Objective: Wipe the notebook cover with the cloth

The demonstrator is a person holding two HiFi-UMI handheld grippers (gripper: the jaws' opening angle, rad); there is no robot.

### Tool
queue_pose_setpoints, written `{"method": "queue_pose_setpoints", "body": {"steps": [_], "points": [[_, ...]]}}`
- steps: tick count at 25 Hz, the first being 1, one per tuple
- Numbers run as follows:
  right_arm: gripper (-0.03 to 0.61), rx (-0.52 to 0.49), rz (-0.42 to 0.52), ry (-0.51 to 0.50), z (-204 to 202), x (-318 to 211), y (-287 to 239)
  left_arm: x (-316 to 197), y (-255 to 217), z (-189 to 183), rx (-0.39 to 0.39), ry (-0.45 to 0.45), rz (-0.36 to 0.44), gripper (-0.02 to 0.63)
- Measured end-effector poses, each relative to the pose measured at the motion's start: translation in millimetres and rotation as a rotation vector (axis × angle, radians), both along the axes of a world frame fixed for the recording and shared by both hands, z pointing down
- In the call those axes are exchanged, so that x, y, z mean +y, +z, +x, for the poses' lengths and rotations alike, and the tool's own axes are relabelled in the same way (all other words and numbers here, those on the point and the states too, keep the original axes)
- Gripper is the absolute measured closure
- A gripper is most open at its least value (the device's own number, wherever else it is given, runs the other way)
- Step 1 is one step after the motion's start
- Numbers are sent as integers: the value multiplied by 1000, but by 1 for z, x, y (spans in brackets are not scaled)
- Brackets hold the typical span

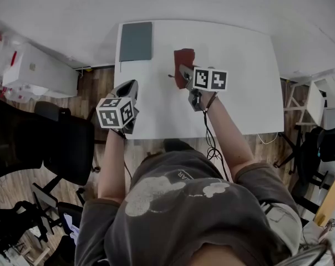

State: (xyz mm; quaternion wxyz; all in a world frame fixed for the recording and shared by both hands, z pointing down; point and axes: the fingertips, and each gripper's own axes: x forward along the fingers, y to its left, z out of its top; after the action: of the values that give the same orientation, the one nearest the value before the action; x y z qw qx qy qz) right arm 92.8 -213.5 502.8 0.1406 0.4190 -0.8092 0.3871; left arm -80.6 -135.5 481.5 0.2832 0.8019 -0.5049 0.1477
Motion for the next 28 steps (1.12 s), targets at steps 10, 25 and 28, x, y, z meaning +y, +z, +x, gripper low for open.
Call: {"method": "queue_pose_setpoints", "body": {"steps": [10,25,28], "points": [[497,-19,19,38,16,85,-17,72,-14,27,12,76,34,620],[499,-32,60,103,34,204,-41,175,-42,33,31,119,94,620],[499,-30,70,135,39,229,-42,192,-41,36,43,142,97,620]]}}
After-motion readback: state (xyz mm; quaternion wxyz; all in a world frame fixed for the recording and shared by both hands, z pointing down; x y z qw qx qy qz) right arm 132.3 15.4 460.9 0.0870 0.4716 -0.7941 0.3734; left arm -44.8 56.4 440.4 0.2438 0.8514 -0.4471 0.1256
